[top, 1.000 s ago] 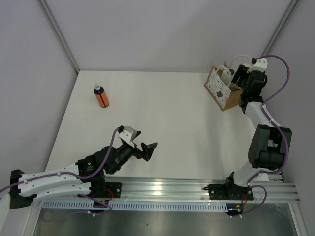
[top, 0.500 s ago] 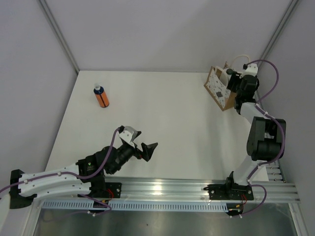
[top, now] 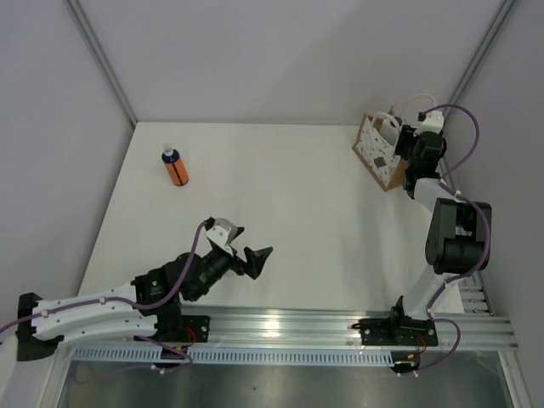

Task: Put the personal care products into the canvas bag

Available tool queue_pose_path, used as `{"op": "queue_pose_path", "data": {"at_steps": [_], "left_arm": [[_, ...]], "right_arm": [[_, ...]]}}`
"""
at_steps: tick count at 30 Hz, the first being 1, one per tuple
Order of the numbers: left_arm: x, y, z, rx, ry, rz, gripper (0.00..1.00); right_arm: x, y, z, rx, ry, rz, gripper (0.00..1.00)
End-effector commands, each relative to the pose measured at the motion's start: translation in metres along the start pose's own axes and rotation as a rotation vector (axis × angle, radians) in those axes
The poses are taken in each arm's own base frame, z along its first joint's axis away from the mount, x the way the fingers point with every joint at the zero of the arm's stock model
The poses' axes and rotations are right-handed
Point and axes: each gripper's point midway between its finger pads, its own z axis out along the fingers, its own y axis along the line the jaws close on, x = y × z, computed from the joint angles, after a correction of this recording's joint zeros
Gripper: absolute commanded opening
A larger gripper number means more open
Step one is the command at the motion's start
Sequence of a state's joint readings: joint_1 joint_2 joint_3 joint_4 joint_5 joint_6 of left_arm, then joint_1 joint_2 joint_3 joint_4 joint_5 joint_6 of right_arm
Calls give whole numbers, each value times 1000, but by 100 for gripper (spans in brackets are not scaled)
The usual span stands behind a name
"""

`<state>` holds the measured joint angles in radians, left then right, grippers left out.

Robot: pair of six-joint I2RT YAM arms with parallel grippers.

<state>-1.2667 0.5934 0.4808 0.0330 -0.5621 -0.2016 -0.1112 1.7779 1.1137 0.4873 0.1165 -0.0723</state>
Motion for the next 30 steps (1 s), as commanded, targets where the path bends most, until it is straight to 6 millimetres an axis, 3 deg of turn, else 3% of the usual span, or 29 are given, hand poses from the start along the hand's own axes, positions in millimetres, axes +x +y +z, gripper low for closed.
{"op": "queue_pose_path", "data": {"at_steps": [1, 6, 11, 13, 14, 15, 17, 18, 19, 20, 21, 22, 27, 28, 30], "left_arm": [[-22, -9, -1, 28, -41, -41, 99], [-23, -8, -2, 26, -45, -44, 99], [-22, -8, -2, 26, -42, -43, 99], [-21, -7, -1, 19, -41, -37, 99], [-23, -7, -1, 18, -44, -39, 99], [-21, -6, -1, 16, -42, -36, 99], [-23, -4, -1, 4, -45, -34, 99], [-21, -3, -1, -2, -44, -31, 99], [-21, -2, -1, -7, -45, -28, 99], [-23, 1, -1, -18, -51, -31, 99], [-24, 2, -2, -22, -55, -30, 99], [-24, 3, -3, -25, -56, -30, 99], [-31, 11, -8, -54, -90, -49, 99], [-32, 15, -10, -66, -98, -54, 99], [-36, 23, -14, -103, -117, -69, 99]], "right_arm": [[-75, -5, 3, 25, -237, 16, 58], [-71, -4, 4, 20, -224, 28, 64], [-73, -1, 0, 10, -218, 46, 65], [-88, -2, -10, 8, -241, 66, 65], [-86, -2, -13, 8, -211, 75, 65], [-109, -3, -22, 10, -236, 115, 65], [-118, -5, -34, 23, -196, 188, 65], [-127, -5, -43, 21, -200, 212, 66], [-148, -6, -60, 8, -233, 237, 66], [-145, -3, -69, -7, -193, 250, 67], [-152, 2, -78, -25, -190, 280, 68], [-172, 6, -98, -47, -217, 288, 69], [-171, 58, -150, -243, -127, 271, 76], [-161, 90, -165, -344, -83, 255, 77], [-155, 117, -192, -463, -56, 239, 77]]}}
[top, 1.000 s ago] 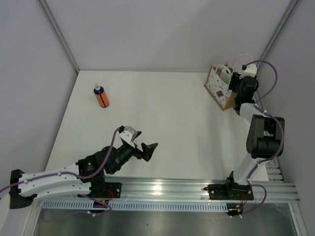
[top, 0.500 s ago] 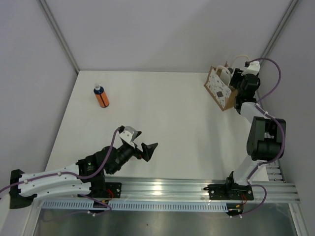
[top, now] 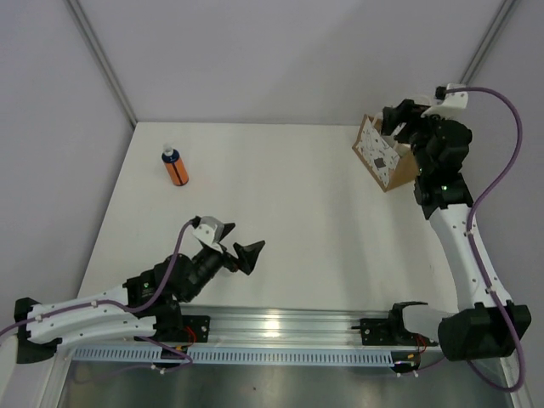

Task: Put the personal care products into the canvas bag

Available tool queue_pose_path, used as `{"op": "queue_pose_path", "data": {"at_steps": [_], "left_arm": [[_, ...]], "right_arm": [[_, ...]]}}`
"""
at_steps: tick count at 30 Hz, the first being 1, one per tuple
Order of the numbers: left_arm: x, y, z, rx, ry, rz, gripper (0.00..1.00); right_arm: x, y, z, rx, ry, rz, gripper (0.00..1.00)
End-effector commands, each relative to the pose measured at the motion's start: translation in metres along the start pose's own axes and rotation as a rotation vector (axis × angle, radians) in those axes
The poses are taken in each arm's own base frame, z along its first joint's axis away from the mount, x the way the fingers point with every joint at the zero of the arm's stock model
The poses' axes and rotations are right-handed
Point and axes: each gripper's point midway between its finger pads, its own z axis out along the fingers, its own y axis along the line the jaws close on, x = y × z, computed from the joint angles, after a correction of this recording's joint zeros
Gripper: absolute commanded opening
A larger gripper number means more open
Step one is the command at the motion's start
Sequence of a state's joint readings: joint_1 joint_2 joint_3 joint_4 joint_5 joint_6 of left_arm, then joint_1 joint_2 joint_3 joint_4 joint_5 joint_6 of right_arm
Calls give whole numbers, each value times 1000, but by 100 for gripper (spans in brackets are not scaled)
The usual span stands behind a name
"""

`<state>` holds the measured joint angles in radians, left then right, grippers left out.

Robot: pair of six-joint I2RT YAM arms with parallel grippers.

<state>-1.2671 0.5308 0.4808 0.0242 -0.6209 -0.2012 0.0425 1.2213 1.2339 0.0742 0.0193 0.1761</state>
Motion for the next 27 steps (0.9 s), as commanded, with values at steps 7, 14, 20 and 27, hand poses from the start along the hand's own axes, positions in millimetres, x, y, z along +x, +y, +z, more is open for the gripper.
{"op": "queue_pose_path", "data": {"at_steps": [7, 14, 20, 27], "left_arm": [[-25, 49, -15, -279, -54, -97, 99], [-55, 78, -33, -479, -100, -216, 99], [-92, 84, -56, -456, -108, -284, 99], [-142, 91, -86, -407, -141, -333, 99]], "right_arm": [[109, 137, -104, -472, 316, 52, 79], [145, 205, -189, -744, 377, 42, 82], [155, 260, -238, -869, 351, 5, 84], [180, 330, -275, -949, 331, -87, 86]]}}
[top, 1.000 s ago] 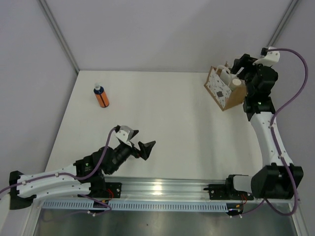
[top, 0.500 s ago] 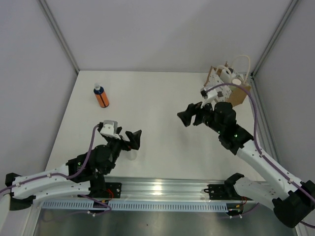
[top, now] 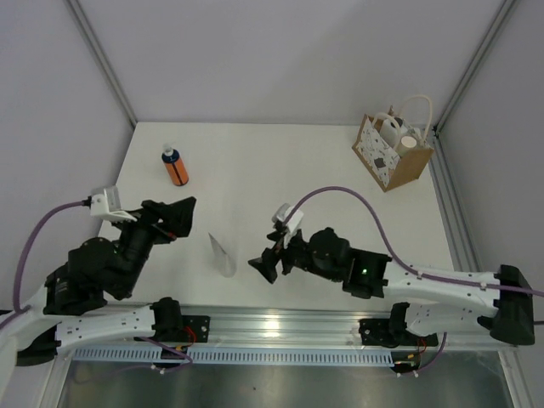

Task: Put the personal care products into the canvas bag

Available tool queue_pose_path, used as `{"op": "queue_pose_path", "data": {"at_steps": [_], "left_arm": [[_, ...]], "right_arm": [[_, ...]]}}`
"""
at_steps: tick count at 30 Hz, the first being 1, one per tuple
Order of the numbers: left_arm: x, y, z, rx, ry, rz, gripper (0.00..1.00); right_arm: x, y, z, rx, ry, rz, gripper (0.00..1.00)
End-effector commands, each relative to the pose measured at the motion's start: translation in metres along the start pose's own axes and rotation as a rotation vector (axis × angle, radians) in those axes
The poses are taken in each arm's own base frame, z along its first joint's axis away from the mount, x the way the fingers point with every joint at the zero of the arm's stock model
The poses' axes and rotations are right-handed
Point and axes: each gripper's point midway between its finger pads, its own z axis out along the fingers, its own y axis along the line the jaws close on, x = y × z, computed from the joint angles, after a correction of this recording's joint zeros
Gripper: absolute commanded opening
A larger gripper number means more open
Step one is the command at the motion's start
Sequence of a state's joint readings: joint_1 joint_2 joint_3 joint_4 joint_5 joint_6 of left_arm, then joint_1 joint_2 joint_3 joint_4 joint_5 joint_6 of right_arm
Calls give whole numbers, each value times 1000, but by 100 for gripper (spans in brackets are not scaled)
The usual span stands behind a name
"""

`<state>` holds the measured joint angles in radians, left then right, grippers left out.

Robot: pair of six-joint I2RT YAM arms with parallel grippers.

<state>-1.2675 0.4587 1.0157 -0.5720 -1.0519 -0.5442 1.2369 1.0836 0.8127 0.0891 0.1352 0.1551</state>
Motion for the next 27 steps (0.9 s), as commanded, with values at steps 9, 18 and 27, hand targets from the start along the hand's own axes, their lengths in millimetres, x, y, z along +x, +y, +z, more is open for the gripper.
{"op": "queue_pose_path", "data": {"at_steps": [9, 18, 27], "left_arm": [[-4, 23, -14, -2, 25, 21, 99], [-3, 25, -15, 6, 24, 14, 99], [5, 22, -13, 16, 23, 3, 99]], "right_arm": [[-13, 44, 99, 114, -3, -151, 88], [23, 37, 146, 217, 109, -192, 84], [52, 25, 157, 276, 157, -208, 61]]}}
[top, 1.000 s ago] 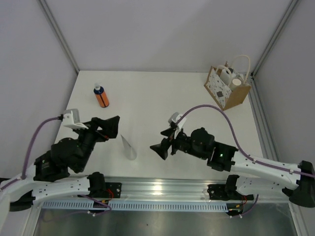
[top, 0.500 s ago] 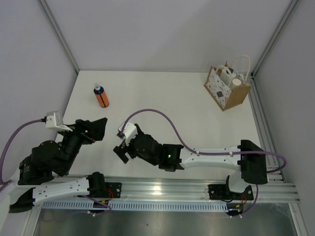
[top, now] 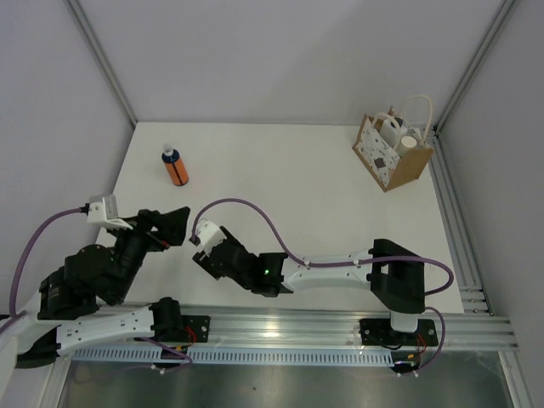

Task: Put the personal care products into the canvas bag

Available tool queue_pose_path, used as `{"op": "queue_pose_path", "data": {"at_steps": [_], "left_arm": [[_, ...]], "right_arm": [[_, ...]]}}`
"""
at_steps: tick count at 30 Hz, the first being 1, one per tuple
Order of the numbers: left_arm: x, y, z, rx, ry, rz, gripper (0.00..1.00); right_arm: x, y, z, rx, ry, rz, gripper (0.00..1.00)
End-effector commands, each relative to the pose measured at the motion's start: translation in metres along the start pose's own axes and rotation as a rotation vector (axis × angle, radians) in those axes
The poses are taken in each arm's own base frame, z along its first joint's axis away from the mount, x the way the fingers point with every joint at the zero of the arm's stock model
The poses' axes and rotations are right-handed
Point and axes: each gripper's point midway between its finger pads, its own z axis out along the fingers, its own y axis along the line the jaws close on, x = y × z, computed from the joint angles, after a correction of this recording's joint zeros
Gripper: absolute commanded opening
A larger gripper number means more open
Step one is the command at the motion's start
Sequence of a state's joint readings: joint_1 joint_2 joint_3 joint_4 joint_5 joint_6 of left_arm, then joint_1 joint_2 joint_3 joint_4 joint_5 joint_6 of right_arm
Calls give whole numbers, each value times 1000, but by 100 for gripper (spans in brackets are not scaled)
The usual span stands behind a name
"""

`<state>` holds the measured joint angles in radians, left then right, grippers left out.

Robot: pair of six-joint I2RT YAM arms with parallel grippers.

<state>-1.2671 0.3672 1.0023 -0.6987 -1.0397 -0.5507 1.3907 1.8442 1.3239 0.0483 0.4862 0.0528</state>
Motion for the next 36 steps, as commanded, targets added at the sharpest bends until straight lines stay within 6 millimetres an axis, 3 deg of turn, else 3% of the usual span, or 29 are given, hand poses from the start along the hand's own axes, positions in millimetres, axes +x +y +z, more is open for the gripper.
{"op": "queue_pose_path", "data": {"at_steps": [1, 4, 11, 16, 25, 28, 31, 32, 34, 36], "left_arm": [[1, -6, 1, 19, -5, -35, 99], [3, -7, 2, 18, -4, -32, 99], [8, -6, 4, 18, -9, -40, 99], [8, -6, 4, 19, -10, -43, 99], [16, -9, 9, 14, -15, -41, 99], [18, -8, 11, -3, -17, -30, 99], [19, -5, 12, -20, -21, -23, 99], [20, -5, 12, -16, -21, -27, 99], [22, -5, 12, -19, -22, -26, 99], [25, -5, 13, -21, -22, -25, 99]], "right_arm": [[-24, -5, -2, 43, -60, 41, 59], [-25, -6, -2, 36, -78, 51, 53], [-23, -10, 6, 35, -89, 66, 53], [-20, -16, 8, 52, -88, 83, 44], [-10, -19, 13, 56, -54, 76, 43], [-9, -19, 13, 50, -51, 79, 37], [-9, -20, 14, 47, -54, 78, 22], [-7, -22, 13, 47, -53, 75, 11], [-7, -25, 12, 41, -55, 74, 0], [-6, -36, 4, 59, -47, 70, 0]]}}
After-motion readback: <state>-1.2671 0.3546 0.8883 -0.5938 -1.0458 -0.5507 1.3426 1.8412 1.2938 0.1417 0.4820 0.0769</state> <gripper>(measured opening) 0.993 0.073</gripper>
